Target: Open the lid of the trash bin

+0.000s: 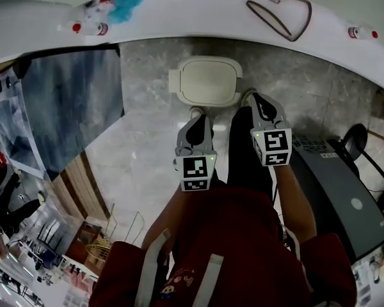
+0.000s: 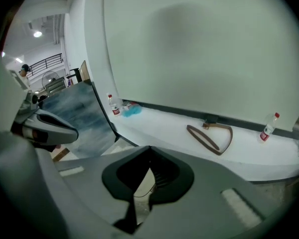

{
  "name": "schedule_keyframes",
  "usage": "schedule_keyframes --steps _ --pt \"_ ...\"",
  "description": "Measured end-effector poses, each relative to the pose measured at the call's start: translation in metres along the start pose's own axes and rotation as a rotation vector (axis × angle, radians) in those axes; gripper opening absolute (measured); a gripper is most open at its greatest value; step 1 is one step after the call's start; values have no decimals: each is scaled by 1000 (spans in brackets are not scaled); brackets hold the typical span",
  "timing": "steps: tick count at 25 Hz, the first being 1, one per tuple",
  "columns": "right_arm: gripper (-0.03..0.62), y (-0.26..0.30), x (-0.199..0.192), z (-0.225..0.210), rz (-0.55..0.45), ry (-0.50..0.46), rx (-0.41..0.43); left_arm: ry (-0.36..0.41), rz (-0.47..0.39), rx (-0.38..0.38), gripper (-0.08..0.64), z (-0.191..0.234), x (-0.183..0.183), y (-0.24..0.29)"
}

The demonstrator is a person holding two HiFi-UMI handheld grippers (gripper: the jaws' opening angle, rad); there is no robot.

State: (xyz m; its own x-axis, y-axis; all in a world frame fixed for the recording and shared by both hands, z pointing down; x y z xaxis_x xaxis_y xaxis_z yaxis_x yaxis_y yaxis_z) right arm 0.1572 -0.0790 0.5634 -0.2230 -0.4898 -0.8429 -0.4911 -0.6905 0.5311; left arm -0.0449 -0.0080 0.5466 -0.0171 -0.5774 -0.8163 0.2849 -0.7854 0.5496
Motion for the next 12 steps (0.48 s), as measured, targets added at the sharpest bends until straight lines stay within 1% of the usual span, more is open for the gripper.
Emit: schedule_keyframes --steps 3,7,12 --pt "2 17 -28 -6 46 9 29 -14 41 23 5 -1 -17 9" --pt "10 30 -63 -11 126 36 59 -60 122 63 5 -2 -43 15" --pt "49 57 -97 -21 173 69 77 -98 179 88 5 2 -74 32"
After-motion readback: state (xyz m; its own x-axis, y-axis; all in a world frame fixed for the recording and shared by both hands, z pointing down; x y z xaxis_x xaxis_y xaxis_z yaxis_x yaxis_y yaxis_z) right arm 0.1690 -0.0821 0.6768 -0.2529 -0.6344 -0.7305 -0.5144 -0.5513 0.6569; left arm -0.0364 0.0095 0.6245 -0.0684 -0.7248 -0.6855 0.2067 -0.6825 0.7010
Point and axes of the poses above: the fingertips, and each gripper's own axes: y forward along the fingers, z to its left, x out of its top, the point moved 9 cm from there along -y, backward along the fingers, and after that the axes turned 12 degrees about -z, right-handed, at the moved point
